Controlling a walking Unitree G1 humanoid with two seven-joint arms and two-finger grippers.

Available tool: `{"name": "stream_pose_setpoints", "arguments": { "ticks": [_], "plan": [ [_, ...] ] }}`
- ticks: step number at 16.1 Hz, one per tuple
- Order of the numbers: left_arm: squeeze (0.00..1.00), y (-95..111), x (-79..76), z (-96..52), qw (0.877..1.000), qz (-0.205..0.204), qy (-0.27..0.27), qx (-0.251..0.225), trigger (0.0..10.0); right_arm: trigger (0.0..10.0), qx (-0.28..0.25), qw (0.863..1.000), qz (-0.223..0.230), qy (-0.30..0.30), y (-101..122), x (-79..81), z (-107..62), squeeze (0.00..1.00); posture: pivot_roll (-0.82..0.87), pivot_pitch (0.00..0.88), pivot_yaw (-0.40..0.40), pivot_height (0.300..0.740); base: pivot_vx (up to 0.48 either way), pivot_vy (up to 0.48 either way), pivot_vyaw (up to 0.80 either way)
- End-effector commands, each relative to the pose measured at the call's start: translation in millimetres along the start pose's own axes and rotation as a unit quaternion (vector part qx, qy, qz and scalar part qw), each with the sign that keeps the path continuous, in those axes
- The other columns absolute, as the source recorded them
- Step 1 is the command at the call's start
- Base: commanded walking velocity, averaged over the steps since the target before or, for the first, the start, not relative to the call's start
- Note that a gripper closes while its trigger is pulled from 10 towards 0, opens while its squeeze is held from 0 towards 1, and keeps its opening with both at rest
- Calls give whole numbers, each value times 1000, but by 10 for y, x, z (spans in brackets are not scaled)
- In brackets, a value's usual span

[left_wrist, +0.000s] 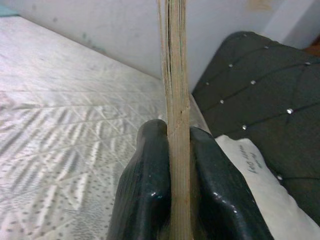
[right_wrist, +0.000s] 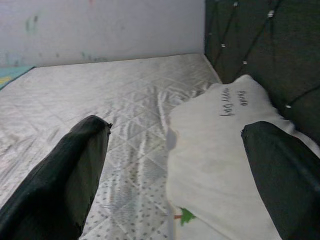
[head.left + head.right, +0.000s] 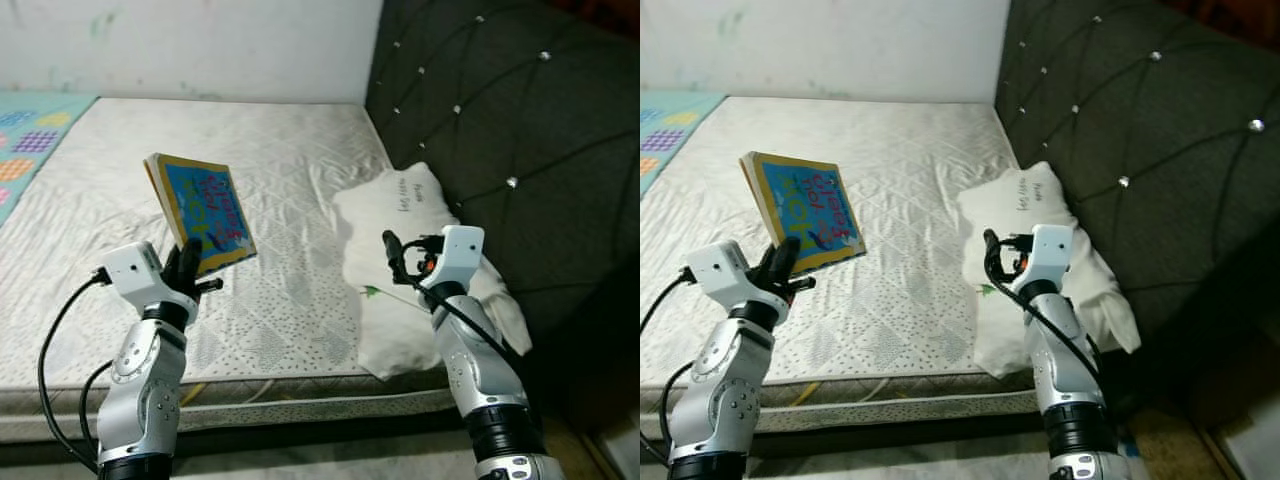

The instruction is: Clean up the room

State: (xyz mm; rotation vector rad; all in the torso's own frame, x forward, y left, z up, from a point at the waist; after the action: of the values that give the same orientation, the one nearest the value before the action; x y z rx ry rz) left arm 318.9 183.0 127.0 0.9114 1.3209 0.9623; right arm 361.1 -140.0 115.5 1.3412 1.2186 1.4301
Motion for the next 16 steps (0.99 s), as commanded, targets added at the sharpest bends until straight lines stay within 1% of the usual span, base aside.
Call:
{"name": "stream_pose_setpoints", "arguments": {
  "ticks": [1,4,10,16],
  "plan": [
    [0,96,-59,11,1000,3,-14,-22,10000,10000,0,1000,0,-2,5,-32,7,0,-51,0,-68,740,0,0,0],
    [0,84,-47,5,1000,4,-11,-20,10000,10000,2,1000,0,-3,-6,-34,4,0,-51,0,-67,740,0,0,0],
    [0,77,-74,16,1000,1,-16,-19,10000,10000,3,1000,0,-3,-11,-34,8,0,-53,0,-65,740,0,0,0],
    [0,74,-81,30,1000,-2,-16,-18,10000,10000,5,1000,2,-5,-20,-38,10,0,-53,0,-63,740,0,456,0]
  ]
}}
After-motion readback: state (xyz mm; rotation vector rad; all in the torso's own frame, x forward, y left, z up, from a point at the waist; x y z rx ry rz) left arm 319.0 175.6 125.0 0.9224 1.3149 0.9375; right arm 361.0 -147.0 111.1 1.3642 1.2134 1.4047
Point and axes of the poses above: a point about 5 cm out from each wrist's last joint towards the gripper, its own z axis pointing out of the wrist towards the gripper, its own y axis along the axis of the wrist's last joint, x = y × z, the point moved 3 cm from there along z, pointing out of the wrist towards the gripper, and after that the axes turned 3 degrees about z, right-handed, at the moved point
